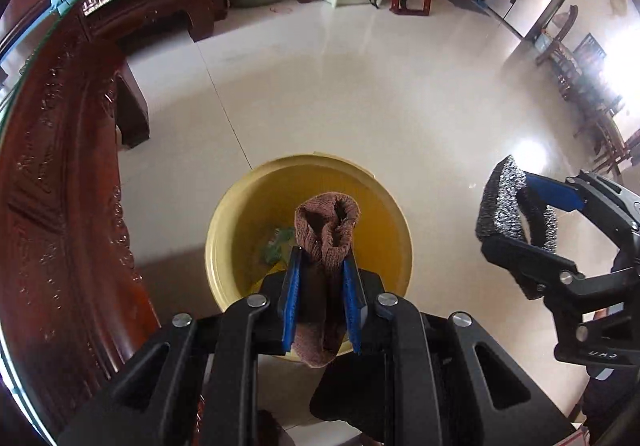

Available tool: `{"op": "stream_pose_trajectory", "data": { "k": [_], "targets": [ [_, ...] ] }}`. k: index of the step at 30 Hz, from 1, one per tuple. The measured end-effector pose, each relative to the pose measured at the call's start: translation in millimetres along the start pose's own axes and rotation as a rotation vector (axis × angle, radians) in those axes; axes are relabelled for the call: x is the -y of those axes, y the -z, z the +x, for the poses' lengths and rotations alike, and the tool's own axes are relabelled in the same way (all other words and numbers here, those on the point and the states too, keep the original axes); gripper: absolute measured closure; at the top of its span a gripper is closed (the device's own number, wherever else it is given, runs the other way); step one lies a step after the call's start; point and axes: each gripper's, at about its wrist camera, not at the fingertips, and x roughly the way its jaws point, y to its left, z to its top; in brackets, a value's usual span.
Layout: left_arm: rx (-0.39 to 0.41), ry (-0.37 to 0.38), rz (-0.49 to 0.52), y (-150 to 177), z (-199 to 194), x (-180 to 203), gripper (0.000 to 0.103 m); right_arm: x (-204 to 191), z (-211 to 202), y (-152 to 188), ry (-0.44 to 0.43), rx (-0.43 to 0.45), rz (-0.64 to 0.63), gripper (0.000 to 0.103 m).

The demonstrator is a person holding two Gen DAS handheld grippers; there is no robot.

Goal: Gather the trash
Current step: 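Carry cloth and foam square over the bucket and open both grippers, then swing both grippers back toward the table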

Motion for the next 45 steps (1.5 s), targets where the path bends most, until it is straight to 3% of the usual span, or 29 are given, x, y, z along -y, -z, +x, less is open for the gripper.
{"op": "stream_pose_trajectory", "data": {
  "k": [3, 5, 8, 25, 31, 45],
  "targets": [
    [-0.008, -0.003, 0.016, -2, 9, 0, 0.071, 4, 7, 1, -0.003, -0.009, 0.01, 0.042],
    [0.007, -0.006, 0.015, -2, 10, 0, 0.046, 4, 11, 0, -0.003, -0.016, 0.01, 0.042],
    [0.036, -0.009, 0.014, -2, 9, -4, 0.021, 5, 17, -4, -0.005, -0.02, 0.01, 0.042],
    [0.044, -0.042, -0.048, -4, 6, -23, 0.021, -5, 35, -9, -0.022, -0.052, -0.011, 0.042],
    [0.052, -0.068, -0.054, -2, 4, -27, 0.021, -4, 43, -13, -0.054, -0.054, -0.008, 0.032],
    [0.064, -0.051, -0.081, 0, -3, -30, 0.021, -8, 33, -15, -0.068, -0.038, 0.007, 0.028]
  ]
}}
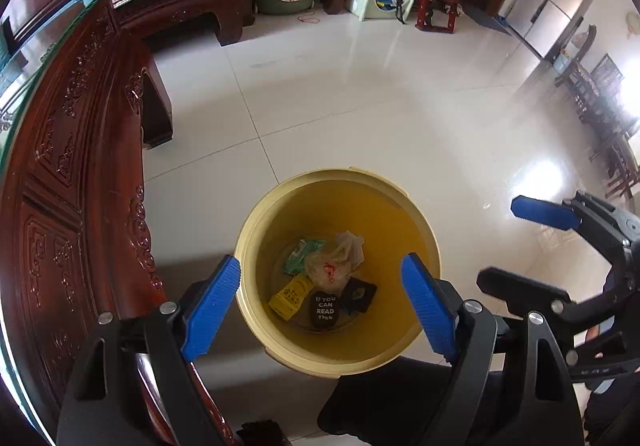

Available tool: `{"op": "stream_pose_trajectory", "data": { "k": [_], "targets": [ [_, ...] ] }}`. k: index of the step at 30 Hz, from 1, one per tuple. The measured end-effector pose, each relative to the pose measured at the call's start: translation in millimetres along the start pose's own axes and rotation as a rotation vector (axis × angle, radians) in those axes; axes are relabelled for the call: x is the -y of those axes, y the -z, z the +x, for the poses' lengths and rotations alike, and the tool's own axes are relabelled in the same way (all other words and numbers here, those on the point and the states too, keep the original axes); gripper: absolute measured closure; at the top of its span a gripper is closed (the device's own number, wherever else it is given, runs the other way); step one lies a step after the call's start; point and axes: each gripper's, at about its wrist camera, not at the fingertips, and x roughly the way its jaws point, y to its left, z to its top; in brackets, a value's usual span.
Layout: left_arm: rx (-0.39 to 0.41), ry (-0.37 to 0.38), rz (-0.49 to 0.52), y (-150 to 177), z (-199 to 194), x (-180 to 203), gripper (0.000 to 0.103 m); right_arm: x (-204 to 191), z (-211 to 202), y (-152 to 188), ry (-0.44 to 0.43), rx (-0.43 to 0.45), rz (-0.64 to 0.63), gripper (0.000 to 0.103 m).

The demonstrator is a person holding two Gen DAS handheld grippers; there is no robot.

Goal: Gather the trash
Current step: 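Swing both grippers back toward the table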

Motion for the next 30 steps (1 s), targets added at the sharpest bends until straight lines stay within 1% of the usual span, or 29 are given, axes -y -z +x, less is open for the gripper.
{"op": "stream_pose_trajectory", "data": {
  "k": [2, 6, 8, 10, 11, 15, 18, 20, 22, 24, 27, 30],
  "targets": [
    [0.021, 0.011, -0.018, -1, -10, -3, 0.021, -4, -7, 1, 0.005, 0.014, -0.001, 0.024],
    [0.085, 0.011, -0.052, 3, -38, -14, 0.021, -17, -26, 1, 0.012, 0.053, -0.022, 0.021],
    [0.106, 0.017, -0.08, 10, -53, -21, 0.021, -28, -37, 0, 0.013, 0.079, -0.037, 0.017],
    [0.131, 0.025, -0.11, 22, -71, -31, 0.021, -40, -46, -1, 0.013, 0.11, -0.051, 0.016],
    [0.145, 0.015, -0.121, 28, -80, -36, 0.021, -47, -49, -1, 0.011, 0.12, -0.057, 0.015],
    [0.211, -0.039, -0.166, 62, -124, -62, 0.021, -87, -62, -5, -0.04, 0.155, -0.104, 0.013],
    [0.258, -0.104, -0.21, 92, -161, -90, 0.02, -124, -70, -10, -0.081, 0.191, -0.157, 0.009],
    [0.291, -0.151, -0.24, 111, -183, -107, 0.013, -152, -72, -13, -0.111, 0.21, -0.189, 0.008],
    [0.328, -0.214, -0.288, 134, -207, -129, 0.009, -179, -70, -16, -0.153, 0.206, -0.219, 0.009],
    [0.352, -0.262, -0.343, 154, -227, -149, 0.004, -207, -68, -17, -0.19, 0.201, -0.25, 0.009],
    [0.368, -0.291, -0.434, 180, -249, -183, 0.004, -252, -64, -17, -0.24, 0.198, -0.311, 0.009],
    [0.371, -0.331, -0.499, 200, -262, -215, 0.004, -294, -61, -17, -0.272, 0.191, -0.362, 0.009]
  ]
}}
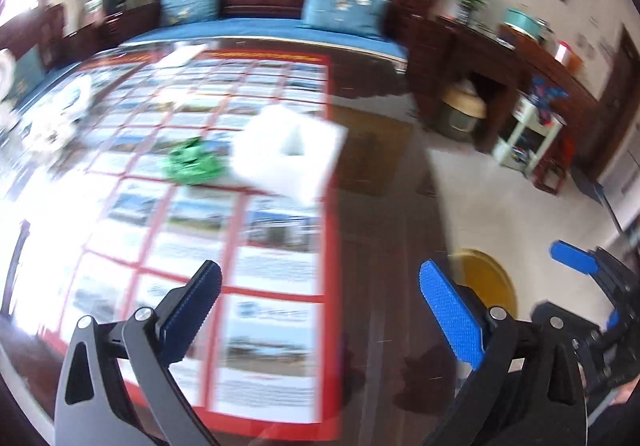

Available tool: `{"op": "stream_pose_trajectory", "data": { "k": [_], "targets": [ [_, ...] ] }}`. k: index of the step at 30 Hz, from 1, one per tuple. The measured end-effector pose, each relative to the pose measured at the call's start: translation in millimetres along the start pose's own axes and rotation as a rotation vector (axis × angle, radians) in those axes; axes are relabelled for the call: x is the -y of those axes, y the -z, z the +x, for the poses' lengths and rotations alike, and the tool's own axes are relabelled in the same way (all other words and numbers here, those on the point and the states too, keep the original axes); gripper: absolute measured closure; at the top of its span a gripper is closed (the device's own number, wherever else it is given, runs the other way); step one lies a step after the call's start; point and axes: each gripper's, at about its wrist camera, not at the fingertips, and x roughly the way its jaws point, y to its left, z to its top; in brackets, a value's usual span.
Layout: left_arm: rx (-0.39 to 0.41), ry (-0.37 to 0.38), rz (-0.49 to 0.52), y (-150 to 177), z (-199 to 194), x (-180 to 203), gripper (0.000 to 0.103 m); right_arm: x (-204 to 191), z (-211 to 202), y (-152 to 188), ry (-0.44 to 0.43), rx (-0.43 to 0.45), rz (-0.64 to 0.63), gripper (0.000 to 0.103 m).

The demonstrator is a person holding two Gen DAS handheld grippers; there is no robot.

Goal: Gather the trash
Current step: 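Swing both grippers back toward the table, then grasp the green crumpled paper with left while right grasps white foam block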

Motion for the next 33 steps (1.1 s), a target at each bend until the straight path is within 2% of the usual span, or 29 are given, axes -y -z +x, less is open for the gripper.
{"op": "stream_pose_trajectory", "data": {
  "k": [7, 13, 20, 29, 33],
  "targets": [
    [0.022, -0.102, -0.063, -5, 3, -65, 0.004, -57, 27, -18, -0.054, -0.017, -0.072, 0.009],
    [0.026, -0.129, -0.093, -21, 26, -99, 0.004, -67, 48, -26, -0.071, -0.042, -0.087, 0.009],
    [-0.007, -0.116, -0.094, -38, 63, -106, 0.004, -58, 74, -31, -0.075, -0.089, -0.08, 0.009],
    [-0.046, -0.131, -0.066, -67, 107, -114, 0.004, -50, 95, -51, -0.093, -0.09, -0.071, 0.009],
    [-0.08, -0.1, -0.083, -78, 126, -123, 0.004, -50, 103, -54, -0.108, -0.097, -0.076, 0.009]
  ]
}}
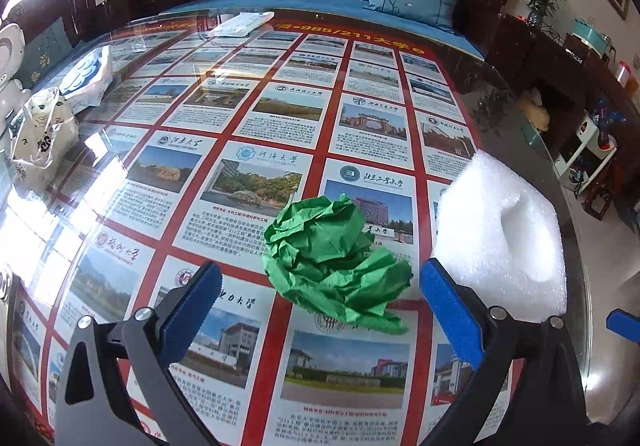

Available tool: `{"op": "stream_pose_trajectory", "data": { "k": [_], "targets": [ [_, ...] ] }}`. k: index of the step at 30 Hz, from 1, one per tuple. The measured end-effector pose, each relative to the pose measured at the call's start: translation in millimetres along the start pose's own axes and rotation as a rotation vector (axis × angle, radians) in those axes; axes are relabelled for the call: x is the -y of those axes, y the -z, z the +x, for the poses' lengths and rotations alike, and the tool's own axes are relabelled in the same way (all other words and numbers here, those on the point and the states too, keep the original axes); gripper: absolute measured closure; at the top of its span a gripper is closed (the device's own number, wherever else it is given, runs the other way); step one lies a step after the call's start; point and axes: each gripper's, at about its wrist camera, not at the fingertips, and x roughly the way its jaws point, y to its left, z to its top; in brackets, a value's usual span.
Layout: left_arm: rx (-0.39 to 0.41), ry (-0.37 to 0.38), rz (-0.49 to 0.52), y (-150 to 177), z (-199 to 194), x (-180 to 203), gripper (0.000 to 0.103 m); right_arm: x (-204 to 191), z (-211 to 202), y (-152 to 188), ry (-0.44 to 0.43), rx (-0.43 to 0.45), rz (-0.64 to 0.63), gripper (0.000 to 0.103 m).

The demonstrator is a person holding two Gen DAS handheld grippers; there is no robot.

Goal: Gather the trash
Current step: 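Grasp the green crumpled paper with left while right grasps white foam block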

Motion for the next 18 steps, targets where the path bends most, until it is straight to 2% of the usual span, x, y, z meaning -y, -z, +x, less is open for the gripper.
{"op": "stream_pose_trajectory", "data": {
  "k": [6, 8, 11, 14, 18],
  "targets": [
    [-0.013, -0.004, 0.005, -5, 11, 3, 0.006, 3, 15, -2, -0.009, -0.027, -0.004, 0.009],
    [-0.013, -0.024, 0.026, -5, 11, 6, 0.014, 3, 16, -3, -0.013, -0.027, -0.001, 0.009],
    [-0.008, -0.058, 0.069, -4, 10, 12, 0.038, 4, 16, -7, -0.007, -0.024, -0.004, 0.009],
    [-0.01, -0.031, 0.062, -4, 6, 11, 0.049, 3, 18, -13, -0.004, -0.022, -0.007, 0.009],
    [-0.001, -0.004, 0.027, 2, -1, 2, 0.058, 4, 22, -20, 0.005, -0.019, -0.009, 0.009]
  ]
}}
